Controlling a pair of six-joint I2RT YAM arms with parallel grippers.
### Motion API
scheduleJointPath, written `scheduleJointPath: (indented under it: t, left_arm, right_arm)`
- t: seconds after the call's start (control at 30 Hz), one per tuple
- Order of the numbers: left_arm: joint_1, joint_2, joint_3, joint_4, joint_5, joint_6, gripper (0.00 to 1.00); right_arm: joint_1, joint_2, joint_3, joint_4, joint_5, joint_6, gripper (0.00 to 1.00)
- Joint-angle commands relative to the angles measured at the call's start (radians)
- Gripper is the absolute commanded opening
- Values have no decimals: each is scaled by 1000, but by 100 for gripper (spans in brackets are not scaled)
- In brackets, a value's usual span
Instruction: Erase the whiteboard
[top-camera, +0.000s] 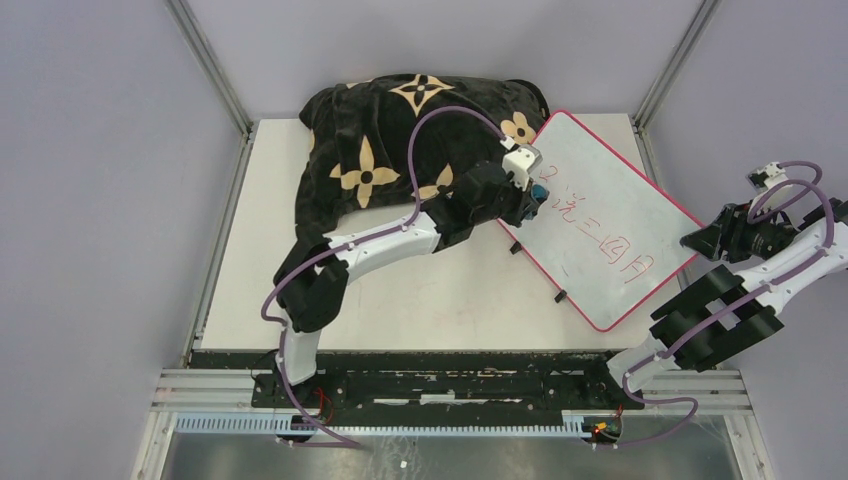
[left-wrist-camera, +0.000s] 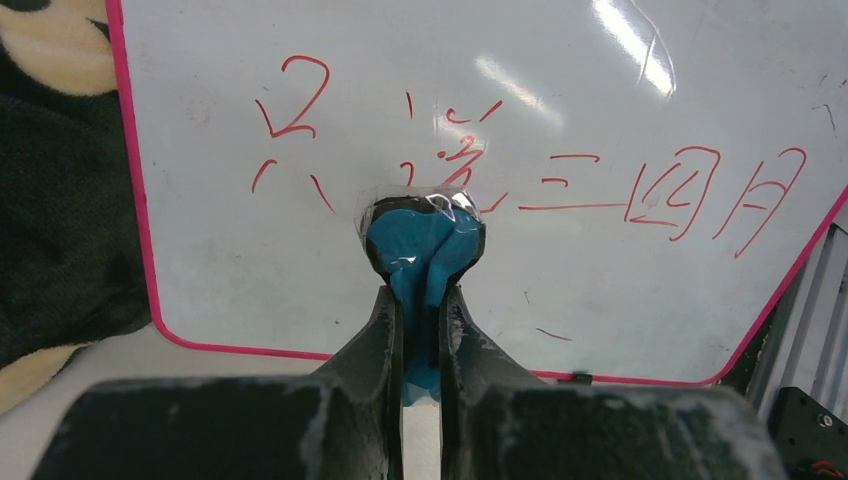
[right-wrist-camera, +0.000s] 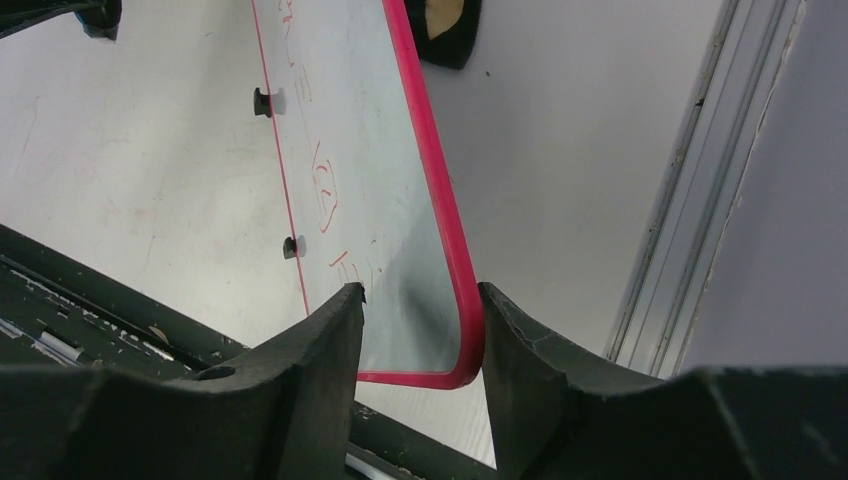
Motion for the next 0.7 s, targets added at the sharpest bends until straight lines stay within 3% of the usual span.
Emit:
scheduleJointPath:
  t: [0.0,0.13,0.43,0.67]
  left_arm:
    - [-5,46,109,-5,21,69,3]
    - [-1,78,162,-17,26,81,3]
    - [7,134,277,-75,10,109,3]
    - [27,141,287,-73,-21,115,3]
  right_arm:
    - [-7,8,-3,-157,-54,-24,51]
    - [-7,13,-3,-157,-49,-21,39]
    - [-7,16,2,-156,-36,-23,28]
    - [-7,26,5,-156,-27,-25,5]
